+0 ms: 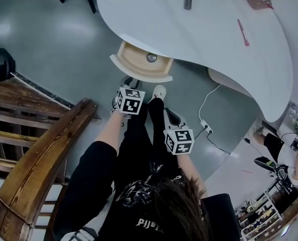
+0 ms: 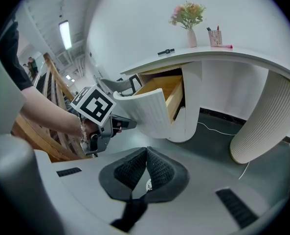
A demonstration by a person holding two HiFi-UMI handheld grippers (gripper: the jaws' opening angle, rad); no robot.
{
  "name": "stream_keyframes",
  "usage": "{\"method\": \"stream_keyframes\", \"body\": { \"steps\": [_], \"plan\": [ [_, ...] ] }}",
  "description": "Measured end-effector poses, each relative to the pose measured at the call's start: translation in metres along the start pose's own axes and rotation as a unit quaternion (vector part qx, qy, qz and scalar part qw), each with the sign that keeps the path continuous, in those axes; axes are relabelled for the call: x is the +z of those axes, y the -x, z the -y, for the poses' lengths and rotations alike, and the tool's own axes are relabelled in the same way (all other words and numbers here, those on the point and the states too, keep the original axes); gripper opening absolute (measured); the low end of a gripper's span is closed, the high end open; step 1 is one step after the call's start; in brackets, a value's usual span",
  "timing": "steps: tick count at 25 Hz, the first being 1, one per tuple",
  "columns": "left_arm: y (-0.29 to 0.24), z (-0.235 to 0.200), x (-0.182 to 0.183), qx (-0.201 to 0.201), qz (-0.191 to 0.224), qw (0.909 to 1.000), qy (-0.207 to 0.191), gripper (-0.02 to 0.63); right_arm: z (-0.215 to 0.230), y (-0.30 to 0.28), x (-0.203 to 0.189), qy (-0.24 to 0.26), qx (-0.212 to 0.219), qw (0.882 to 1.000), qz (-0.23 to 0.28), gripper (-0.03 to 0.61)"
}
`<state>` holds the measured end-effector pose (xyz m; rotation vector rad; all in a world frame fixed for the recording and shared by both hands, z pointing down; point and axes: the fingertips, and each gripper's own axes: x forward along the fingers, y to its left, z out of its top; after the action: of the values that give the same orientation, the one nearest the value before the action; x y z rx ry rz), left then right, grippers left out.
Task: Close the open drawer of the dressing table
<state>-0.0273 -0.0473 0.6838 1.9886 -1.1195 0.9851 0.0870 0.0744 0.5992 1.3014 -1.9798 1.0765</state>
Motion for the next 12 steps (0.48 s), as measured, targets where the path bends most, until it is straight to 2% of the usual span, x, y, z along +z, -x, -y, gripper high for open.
{"method": "stream_keyframes", "body": {
  "steps": [12],
  "plan": [
    [-0.009,-0.003,0.017,0.002,0.012,0.9999,-0.009,0.117,0.002,-0.004,0.001,-0.006,-0.004,1.0,-0.002,0.026]
  ]
}}
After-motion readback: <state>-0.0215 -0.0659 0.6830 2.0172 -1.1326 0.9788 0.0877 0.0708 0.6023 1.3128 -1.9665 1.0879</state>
